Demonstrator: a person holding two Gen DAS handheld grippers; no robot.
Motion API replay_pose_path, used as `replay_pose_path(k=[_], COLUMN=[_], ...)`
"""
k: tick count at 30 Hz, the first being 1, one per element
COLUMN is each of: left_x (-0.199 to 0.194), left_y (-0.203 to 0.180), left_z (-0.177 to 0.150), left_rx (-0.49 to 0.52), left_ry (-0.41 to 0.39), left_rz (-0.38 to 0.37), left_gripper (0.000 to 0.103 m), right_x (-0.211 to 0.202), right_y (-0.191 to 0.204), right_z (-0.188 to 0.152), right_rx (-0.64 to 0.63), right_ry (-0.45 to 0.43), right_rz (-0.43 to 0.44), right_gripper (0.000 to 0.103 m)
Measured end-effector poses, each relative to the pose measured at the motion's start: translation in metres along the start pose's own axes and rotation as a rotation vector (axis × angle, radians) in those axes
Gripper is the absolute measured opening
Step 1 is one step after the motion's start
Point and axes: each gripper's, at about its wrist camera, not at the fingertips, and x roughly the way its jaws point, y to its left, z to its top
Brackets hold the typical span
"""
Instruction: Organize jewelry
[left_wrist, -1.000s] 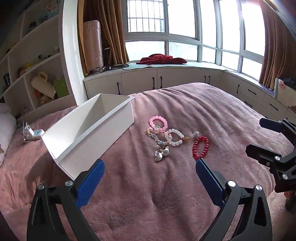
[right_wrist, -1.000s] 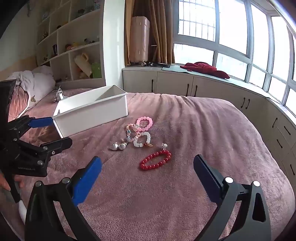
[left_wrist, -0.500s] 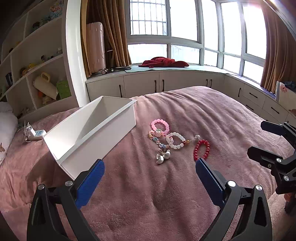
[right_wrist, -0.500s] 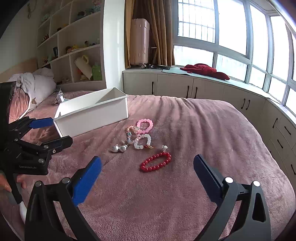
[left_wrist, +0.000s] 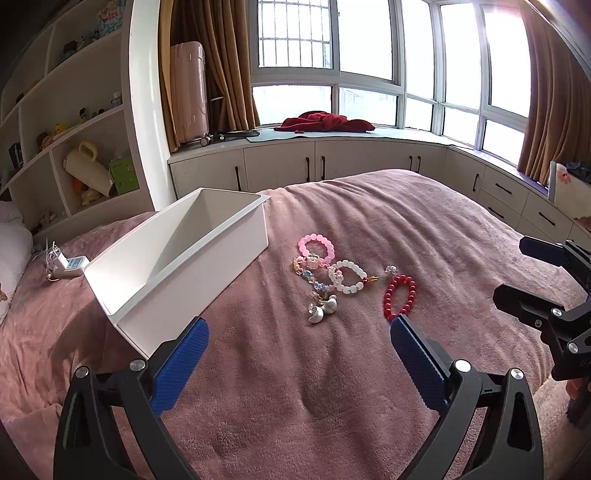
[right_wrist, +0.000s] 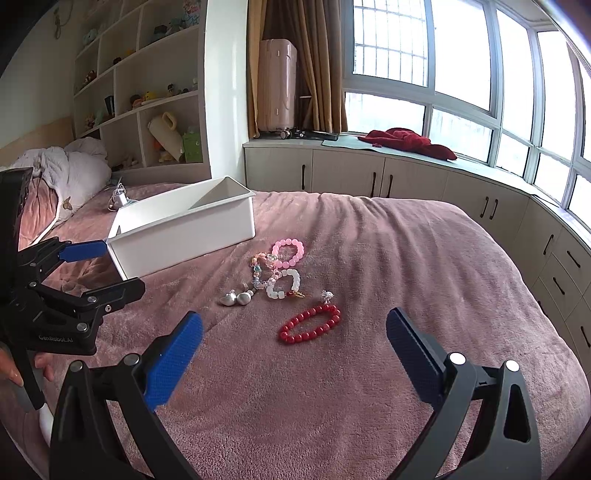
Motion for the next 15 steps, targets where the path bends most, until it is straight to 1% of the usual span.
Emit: replay_pose_path(k=[15], left_x=[0.0008], left_y=[-0.0012], left_z=[-0.0026], left_rx=[0.001], left_ry=[0.002], left_rz=[0.000], left_gripper=[0.099], right_x=[-0.0001], right_y=[-0.0012], right_z=[0.0008], right_rx=[0.001], right_ry=[-0.006], right_rz=[-0.003], right_gripper=[0.098])
